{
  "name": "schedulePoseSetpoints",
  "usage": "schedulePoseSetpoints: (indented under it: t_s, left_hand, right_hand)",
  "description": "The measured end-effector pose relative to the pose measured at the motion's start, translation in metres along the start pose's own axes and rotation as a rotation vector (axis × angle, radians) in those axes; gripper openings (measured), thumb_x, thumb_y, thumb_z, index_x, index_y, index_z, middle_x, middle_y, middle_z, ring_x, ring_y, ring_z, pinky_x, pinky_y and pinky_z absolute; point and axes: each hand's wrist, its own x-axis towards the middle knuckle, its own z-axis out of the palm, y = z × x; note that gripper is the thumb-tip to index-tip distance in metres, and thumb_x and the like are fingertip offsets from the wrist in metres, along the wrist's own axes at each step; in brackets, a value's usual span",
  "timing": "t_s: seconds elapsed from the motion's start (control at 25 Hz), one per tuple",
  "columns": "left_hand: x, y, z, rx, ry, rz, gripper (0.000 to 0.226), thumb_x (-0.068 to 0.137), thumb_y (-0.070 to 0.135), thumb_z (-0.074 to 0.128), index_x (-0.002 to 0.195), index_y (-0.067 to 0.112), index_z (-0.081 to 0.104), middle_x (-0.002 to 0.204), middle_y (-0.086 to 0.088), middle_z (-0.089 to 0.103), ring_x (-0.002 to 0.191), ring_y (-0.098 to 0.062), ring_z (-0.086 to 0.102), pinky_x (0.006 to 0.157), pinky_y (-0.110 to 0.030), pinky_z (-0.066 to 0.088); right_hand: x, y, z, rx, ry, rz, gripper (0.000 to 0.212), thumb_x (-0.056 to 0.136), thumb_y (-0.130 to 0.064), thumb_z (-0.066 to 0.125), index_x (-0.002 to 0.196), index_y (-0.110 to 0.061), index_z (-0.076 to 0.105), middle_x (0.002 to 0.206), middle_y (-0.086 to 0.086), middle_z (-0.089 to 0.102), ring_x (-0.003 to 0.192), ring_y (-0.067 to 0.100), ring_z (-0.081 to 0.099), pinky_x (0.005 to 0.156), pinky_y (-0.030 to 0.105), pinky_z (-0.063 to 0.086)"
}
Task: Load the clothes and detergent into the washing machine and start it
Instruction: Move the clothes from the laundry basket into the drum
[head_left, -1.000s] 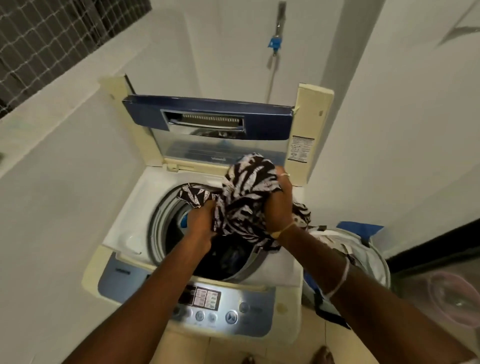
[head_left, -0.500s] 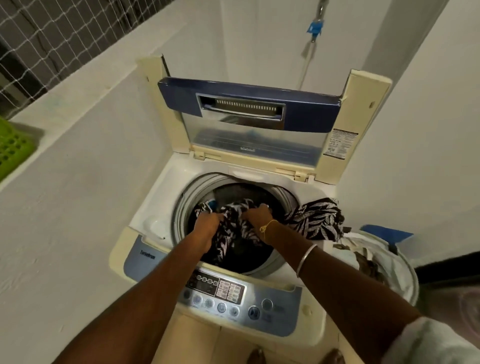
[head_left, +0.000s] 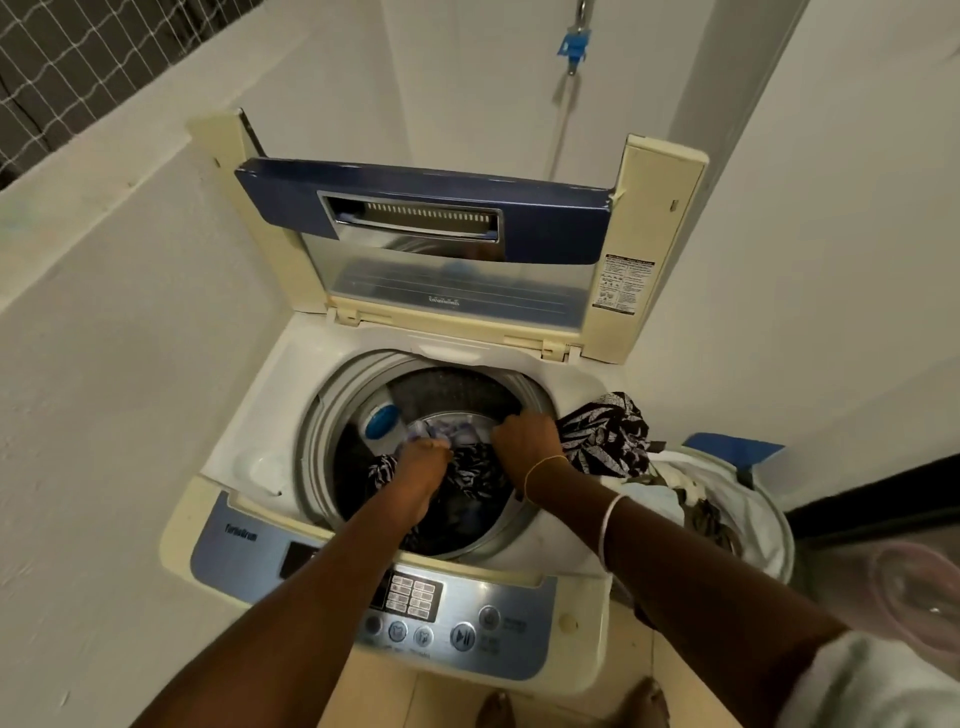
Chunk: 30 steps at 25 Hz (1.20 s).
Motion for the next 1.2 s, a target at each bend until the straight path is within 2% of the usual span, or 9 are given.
schedulePoseSetpoints:
  t_s: [0.16,0.32,0.4,0.52,0.64,0.8,0.92,1.08,1.2]
  left_hand:
    - [-0.021,0.015,0.001,-0.176,0.031,-0.092,0.025,0.099,0.036,0.046,0.107,0.023,0.065,0.095,-0.006,0.073,0.087,-0.024,0.067,0.075,-0.039,0.059]
    - [-0.014,0.014,-0.012,-0.264,0.141,-0.043,0.025,0.092,0.024,0.056,0.112,0.017,0.069,0.094,-0.010,0.074,0.083,-0.024,0.069,0.069,-0.036,0.059]
    - [-0.013,0.011,-0.012,-0.154,0.153,0.004,0.022,0.091,0.019,0.056,0.107,0.019,0.071,0.100,-0.011,0.074,0.092,-0.027,0.070,0.085,-0.042,0.058]
    - [-0.025,0.019,0.011,0.017,0.294,0.198,0.014,0.095,0.027,0.055,0.094,0.022,0.068,0.094,0.000,0.071,0.092,-0.021,0.068,0.087,-0.039,0.055]
    - [-0.044,0.044,0.071,0.064,0.438,0.515,0.014,0.097,0.018,0.050,0.105,0.021,0.061,0.097,0.003,0.065,0.091,-0.016,0.063,0.084,-0.032,0.051]
    - [-0.063,0.076,0.171,-0.041,0.381,0.711,0.012,0.103,0.029,0.048,0.110,0.023,0.055,0.097,0.003,0.065,0.090,-0.013,0.065,0.081,-0.038,0.056]
    - [-0.086,0.090,0.241,0.030,0.262,0.857,0.013,0.104,0.030,0.048,0.113,0.025,0.055,0.102,0.004,0.065,0.095,-0.011,0.064,0.084,-0.028,0.054]
    - [-0.086,0.070,0.341,0.219,0.005,0.873,0.018,0.104,0.036,0.045,0.112,0.023,0.055,0.099,0.008,0.063,0.092,-0.003,0.062,0.080,-0.015,0.051]
    - [-0.040,0.009,0.394,0.372,-0.004,0.768,0.022,0.104,0.038,0.041,0.105,0.021,0.054,0.092,0.004,0.062,0.084,-0.015,0.064,0.074,-0.027,0.055]
  right_hand:
    - [0.024,-0.026,-0.013,0.605,0.283,-0.185,0.020,0.087,-0.004,0.061,0.106,-0.006,0.067,0.116,0.015,0.062,0.110,0.029,0.056,0.095,0.037,0.047]
    - [0.035,-0.039,-0.015,1.270,0.300,0.033,0.020,0.081,0.005,0.060,0.096,-0.006,0.068,0.099,0.012,0.070,0.094,0.023,0.065,0.088,0.027,0.049]
    - [0.034,-0.027,0.000,1.233,0.227,0.081,0.023,0.084,-0.003,0.061,0.106,-0.009,0.066,0.104,0.012,0.070,0.099,0.025,0.065,0.092,0.029,0.049]
    - [0.022,-0.005,0.016,1.124,0.221,0.042,0.017,0.090,-0.015,0.058,0.106,-0.015,0.065,0.102,0.007,0.070,0.096,0.022,0.065,0.087,0.030,0.050]
    - [-0.004,0.028,0.021,1.211,0.428,0.077,0.017,0.098,-0.022,0.050,0.108,-0.020,0.063,0.103,-0.002,0.067,0.095,0.010,0.061,0.087,0.022,0.046]
    - [-0.049,0.097,0.018,1.355,0.740,0.271,0.017,0.103,-0.030,0.047,0.107,-0.021,0.061,0.094,-0.011,0.064,0.085,0.001,0.059,0.082,0.012,0.047]
    - [-0.075,0.159,0.045,1.436,0.866,0.448,0.012,0.102,-0.031,0.051,0.100,-0.023,0.059,0.088,-0.007,0.066,0.079,0.000,0.062,0.073,0.010,0.049]
    - [-0.095,0.234,0.133,1.462,0.771,0.676,0.014,0.101,-0.032,0.052,0.091,-0.024,0.058,0.078,-0.010,0.063,0.074,0.001,0.062,0.069,0.020,0.050]
    - [-0.095,0.265,0.225,1.420,0.580,0.760,0.017,0.101,-0.031,0.050,0.092,-0.021,0.061,0.081,-0.005,0.066,0.076,0.006,0.063,0.071,0.027,0.051]
